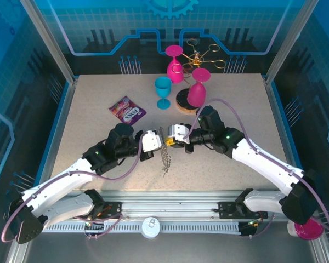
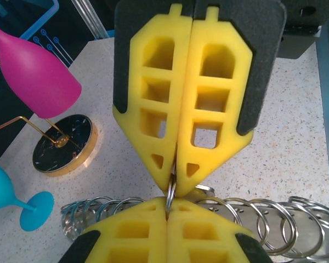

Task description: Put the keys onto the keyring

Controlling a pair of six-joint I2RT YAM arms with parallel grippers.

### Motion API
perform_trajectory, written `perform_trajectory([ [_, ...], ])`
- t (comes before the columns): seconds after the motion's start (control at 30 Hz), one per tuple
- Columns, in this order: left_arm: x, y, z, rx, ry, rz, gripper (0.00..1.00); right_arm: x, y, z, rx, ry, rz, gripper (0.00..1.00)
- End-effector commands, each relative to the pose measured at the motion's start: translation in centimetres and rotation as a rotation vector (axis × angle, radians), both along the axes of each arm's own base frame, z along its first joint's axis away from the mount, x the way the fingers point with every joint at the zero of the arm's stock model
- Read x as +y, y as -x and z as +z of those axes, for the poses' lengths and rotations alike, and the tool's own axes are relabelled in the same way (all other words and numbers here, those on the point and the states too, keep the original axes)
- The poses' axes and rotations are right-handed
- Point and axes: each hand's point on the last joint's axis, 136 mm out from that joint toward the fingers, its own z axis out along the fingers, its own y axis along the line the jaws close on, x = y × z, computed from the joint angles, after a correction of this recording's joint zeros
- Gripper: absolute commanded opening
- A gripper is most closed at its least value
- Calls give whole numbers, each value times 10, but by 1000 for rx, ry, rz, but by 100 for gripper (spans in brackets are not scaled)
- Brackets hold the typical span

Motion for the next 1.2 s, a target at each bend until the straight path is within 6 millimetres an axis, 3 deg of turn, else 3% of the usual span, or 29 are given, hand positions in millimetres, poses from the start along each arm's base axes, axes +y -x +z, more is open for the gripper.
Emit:
perform_trajectory([
  [0.0,-7,-1,31,-103,98,-25,0,0,1,28,7,-146,-27,22],
  [0.07,-7,-1,33,-114,128,-17,0,-8,-4,32,42,-226,-86,38],
  [0.1,-7,-2,34,-113,146,-11,0,-12,-6,34,57,-262,-114,41],
  [0.23,-7,-3,34,-101,220,8,0,-28,-13,33,77,-369,-229,43],
  [0.43,-7,-5,34,-94,272,28,0,-40,-6,2,65,-313,-289,42],
  [0.6,-4,-7,33,-84,284,52,0,-33,2,-17,22,-240,-252,42],
  [0.93,-6,-2,30,-72,293,26,0,-20,-9,-1,-17,-302,-259,41],
  [1.17,-8,2,32,-59,314,11,0,-6,-1,4,-2,-315,-182,41],
])
